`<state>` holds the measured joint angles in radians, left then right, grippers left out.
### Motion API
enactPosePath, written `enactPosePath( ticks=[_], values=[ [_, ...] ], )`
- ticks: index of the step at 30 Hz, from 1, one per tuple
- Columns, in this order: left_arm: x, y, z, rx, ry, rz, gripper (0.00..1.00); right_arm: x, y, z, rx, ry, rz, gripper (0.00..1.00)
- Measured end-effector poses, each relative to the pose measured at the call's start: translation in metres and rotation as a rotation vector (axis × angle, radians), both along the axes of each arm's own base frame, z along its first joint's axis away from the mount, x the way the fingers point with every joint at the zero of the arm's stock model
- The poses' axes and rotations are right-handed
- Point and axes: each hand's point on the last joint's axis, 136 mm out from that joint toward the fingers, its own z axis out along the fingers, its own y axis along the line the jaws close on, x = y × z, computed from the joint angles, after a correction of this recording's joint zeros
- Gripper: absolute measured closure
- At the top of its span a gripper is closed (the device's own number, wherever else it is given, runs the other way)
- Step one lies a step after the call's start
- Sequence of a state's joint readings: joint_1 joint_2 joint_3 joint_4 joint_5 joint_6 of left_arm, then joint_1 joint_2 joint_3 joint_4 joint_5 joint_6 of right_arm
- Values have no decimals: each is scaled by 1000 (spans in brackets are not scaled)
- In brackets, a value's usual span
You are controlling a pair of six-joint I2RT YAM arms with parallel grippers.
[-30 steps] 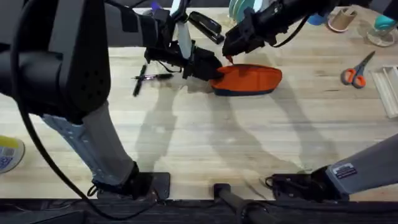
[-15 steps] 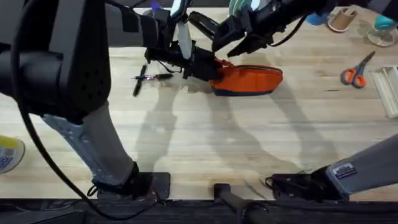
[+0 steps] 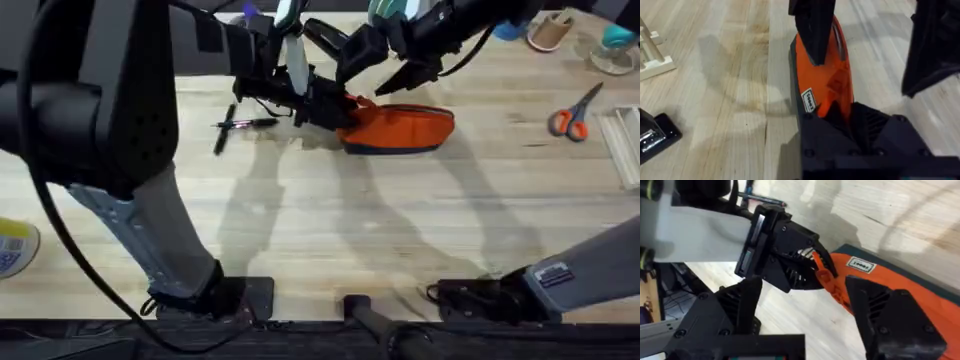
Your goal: Unzip the bag, pick up the pens from the table one at a time and place them inside, then zip the bag closed.
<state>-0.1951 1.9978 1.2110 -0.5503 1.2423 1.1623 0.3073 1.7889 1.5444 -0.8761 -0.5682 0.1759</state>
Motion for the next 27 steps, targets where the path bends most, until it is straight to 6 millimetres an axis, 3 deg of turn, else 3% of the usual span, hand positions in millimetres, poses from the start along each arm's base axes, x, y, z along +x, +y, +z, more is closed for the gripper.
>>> enactPosePath(
  ticks=[3, 4, 7, 8, 10, 19, 27],
  values=[
    [0, 0, 0, 1, 5, 0, 744, -2, -3, -2, -12, 10, -2, 6],
    [0, 0, 0, 1, 5, 0, 627, -2, -4, -2, -14, 14, -3, 6],
    [0, 0, 0, 1, 6, 1, 149, -4, -8, -3, -18, 26, -9, 6],
    [-1, 0, 0, 1, 10, 2, 50, -3, -10, -3, -20, 29, -13, 6],
    [0, 0, 0, 2, 10, 2, 11, -2, -15, 0, -20, 25, -24, 6],
    [4, 7, 0, 3, 23, 26, 6, -3, -39, 30, -20, -35, -66, 6],
    [25, 26, 2, 50, 118, 136, 6, -14, -65, 34, -116, -43, -91, 6]
  ],
)
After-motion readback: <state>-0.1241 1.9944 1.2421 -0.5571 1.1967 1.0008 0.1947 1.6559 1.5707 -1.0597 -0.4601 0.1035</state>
